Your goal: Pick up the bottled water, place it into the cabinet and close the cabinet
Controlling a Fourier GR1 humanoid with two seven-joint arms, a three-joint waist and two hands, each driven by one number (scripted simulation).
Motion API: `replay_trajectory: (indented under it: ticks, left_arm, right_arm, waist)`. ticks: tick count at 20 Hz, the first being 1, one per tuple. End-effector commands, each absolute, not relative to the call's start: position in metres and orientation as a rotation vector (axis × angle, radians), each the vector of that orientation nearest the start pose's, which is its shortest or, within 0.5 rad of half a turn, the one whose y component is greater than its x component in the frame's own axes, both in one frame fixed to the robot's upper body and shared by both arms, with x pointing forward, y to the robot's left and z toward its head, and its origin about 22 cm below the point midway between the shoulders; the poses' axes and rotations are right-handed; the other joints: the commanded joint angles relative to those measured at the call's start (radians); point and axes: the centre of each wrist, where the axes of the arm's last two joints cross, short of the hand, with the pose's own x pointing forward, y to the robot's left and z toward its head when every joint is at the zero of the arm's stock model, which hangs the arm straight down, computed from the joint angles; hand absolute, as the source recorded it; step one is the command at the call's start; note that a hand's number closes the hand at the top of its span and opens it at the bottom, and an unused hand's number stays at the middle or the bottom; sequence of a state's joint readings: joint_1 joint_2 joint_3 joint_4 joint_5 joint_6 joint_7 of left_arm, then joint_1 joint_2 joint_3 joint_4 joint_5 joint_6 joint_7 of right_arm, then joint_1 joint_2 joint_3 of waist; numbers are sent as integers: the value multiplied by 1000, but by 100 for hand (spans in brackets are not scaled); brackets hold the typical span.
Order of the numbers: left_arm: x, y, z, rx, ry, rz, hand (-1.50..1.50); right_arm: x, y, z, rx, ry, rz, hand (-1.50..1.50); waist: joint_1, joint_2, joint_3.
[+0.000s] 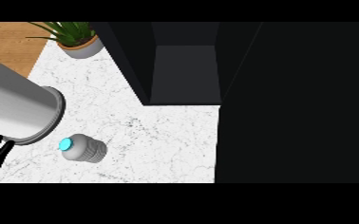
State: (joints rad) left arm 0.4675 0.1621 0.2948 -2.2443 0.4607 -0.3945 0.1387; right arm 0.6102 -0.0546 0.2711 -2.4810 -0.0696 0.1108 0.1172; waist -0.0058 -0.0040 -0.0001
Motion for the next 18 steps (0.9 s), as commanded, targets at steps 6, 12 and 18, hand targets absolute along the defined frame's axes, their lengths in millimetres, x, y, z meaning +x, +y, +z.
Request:
replay_trajectory:
  ticks: [6, 12, 18]
  left_arm:
    - [123, 331, 47, 12, -1735, -15, -150]
    - [146, 349, 2, 5, -1679, -24, -150]
    - [161, 348, -23, 12, -1641, -5, -150]
  right_arm:
    - [66, -223, 140, 167, -1852, 53, -150]
    - [61, -231, 143, 141, -1847, 66, -150]
    - [38, -230, 149, 169, -1837, 91, -150]
  waist:
    - [-5, 1, -1]
    - [-11, 4, -1]
    - [-19, 0, -1]
